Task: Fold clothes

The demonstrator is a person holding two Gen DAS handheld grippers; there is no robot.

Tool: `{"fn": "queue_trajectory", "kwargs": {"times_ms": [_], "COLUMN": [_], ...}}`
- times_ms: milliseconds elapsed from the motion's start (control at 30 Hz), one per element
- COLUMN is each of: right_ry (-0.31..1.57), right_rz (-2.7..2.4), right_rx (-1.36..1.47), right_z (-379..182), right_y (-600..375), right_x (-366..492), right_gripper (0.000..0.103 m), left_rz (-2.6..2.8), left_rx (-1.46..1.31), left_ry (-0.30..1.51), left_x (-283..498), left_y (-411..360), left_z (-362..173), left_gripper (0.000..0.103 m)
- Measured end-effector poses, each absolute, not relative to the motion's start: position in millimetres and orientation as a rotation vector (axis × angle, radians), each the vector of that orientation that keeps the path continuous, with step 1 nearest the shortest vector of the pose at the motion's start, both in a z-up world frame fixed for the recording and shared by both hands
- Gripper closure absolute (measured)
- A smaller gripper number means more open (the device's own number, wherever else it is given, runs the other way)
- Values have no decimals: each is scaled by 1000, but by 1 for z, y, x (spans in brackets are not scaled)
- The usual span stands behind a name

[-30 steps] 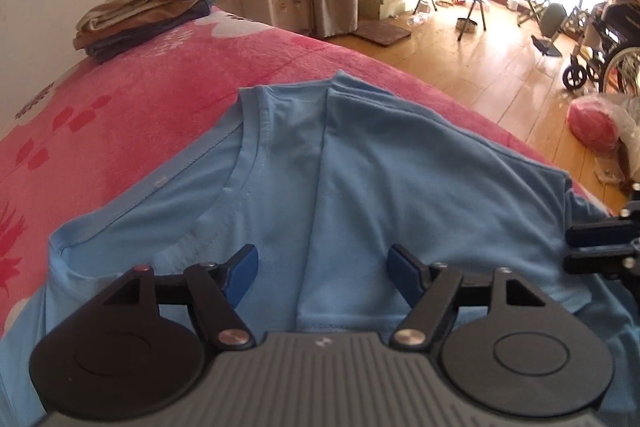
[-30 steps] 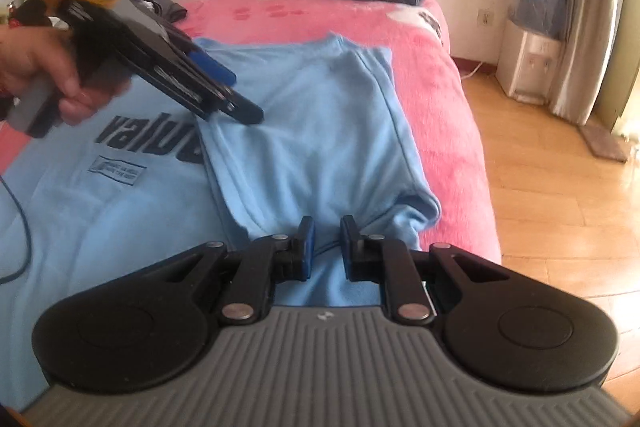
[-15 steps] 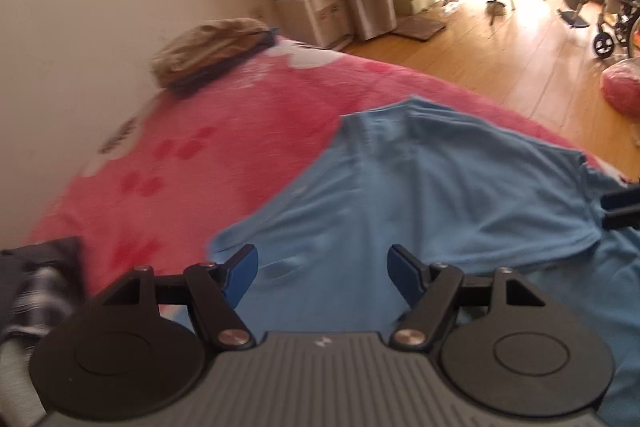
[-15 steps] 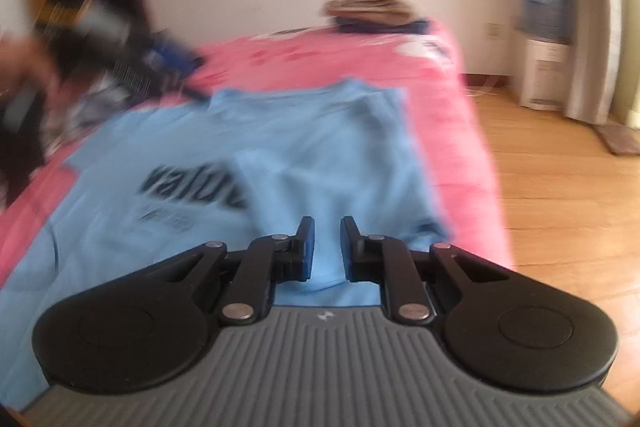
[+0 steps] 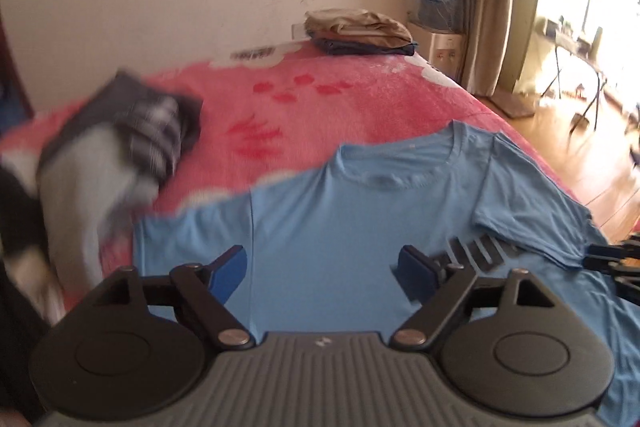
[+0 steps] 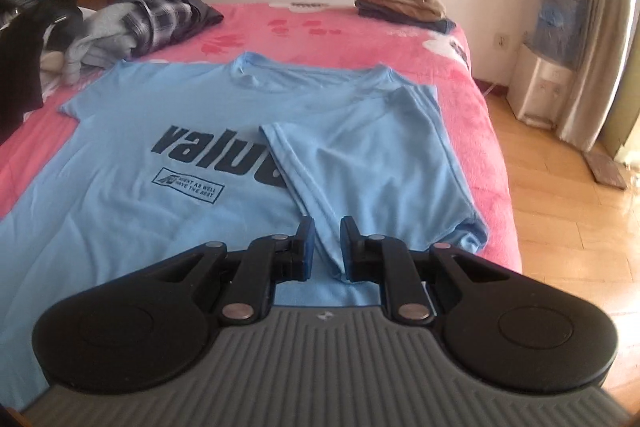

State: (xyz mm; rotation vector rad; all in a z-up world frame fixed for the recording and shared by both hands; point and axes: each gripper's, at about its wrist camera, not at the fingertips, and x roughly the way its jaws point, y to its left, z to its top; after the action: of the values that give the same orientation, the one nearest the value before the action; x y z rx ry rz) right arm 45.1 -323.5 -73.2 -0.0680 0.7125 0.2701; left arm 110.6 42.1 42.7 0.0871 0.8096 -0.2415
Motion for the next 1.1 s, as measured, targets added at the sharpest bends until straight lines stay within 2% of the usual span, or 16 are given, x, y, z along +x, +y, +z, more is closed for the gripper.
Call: {"fn": "queue_trajectory", "kwargs": {"times_ms": [67, 133, 167, 400, 567, 733, 800, 833, 867, 967, 1100], "right_ry": [757, 863, 857, 735, 787, 851, 860, 864, 869, 879, 896], "right_rz": [267, 217, 203, 340, 508, 593, 615, 626, 637, 677, 708], "right_rx": [-36, 26, 36, 9, -11, -51, -82, -97, -112, -125, -131], "right_z": [-83, -95, -89, 5, 49, 59, 58, 58, 58, 51, 29], "right_y": [-322, -319, -316, -257, -182, -111, -84, -71, -58, -22, 14], "right_x": [53, 64, 63, 78, 138, 182, 195, 201, 208, 228, 247], "right_gripper": [86, 85, 85, 84, 83, 83, 83, 82, 82, 79, 60], "left_rz": [-231, -185, -148, 164, 296, 298, 310, 317, 314, 291, 285], "left_rx": [-8, -86, -122, -342, -433, -382, -353, -338, -327, -290, -280], "left_ry": [845, 862, 859, 790, 792, 771, 754, 745, 734, 697, 652], "left_x": [99, 91, 87, 93, 120, 133, 133, 133, 132, 128, 125], "left_y": [62, 83, 94, 163, 190, 187, 184, 183, 182, 178, 173], "left_z": [31, 19, 13, -32, -64, -75, -77, -78, -79, -78, -78], "left_gripper": [17, 17, 17, 19, 43, 44, 70, 92, 95, 97, 97]}}
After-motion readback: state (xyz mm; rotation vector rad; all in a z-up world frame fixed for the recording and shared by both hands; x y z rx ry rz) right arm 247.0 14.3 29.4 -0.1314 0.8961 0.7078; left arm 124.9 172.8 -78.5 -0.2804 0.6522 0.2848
